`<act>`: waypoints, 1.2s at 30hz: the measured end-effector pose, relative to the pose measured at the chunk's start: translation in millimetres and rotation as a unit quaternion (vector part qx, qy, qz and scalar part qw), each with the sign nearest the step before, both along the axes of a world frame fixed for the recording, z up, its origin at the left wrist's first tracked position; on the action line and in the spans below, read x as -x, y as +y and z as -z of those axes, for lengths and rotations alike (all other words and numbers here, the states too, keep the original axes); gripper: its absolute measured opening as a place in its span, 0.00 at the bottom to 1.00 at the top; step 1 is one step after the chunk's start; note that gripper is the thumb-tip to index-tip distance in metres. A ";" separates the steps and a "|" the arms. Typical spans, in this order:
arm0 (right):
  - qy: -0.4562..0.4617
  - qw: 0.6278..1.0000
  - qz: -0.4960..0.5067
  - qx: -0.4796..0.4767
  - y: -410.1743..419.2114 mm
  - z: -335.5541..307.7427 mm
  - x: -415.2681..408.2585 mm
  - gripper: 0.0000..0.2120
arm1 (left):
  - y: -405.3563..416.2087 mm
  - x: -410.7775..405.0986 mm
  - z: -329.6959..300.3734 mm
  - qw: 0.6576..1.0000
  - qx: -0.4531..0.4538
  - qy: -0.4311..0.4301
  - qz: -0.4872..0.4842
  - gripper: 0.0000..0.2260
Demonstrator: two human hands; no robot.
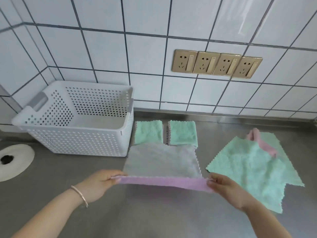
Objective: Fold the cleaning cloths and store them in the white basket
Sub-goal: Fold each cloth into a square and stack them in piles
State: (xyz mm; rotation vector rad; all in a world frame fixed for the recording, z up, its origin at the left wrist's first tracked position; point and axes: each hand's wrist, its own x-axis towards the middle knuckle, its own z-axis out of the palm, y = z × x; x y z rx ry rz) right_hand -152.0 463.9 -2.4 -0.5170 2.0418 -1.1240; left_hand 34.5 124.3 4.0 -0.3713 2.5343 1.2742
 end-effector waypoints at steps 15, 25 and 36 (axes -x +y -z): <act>-0.141 0.976 0.016 -0.168 34.2 94.9 -46.4 0.15 | 29.5 -29.7 100.3 0.953 -0.134 -0.266 -0.046 0.08; 0.056 0.967 0.173 -0.181 -10.1 115.9 -32.0 0.08 | 40.0 29.1 110.9 0.978 0.056 -0.133 -0.154 0.11; 0.110 0.947 0.194 -0.230 -21.4 126.4 -22.5 0.12 | 33.9 41.6 135.5 0.965 0.124 -0.175 -0.153 0.17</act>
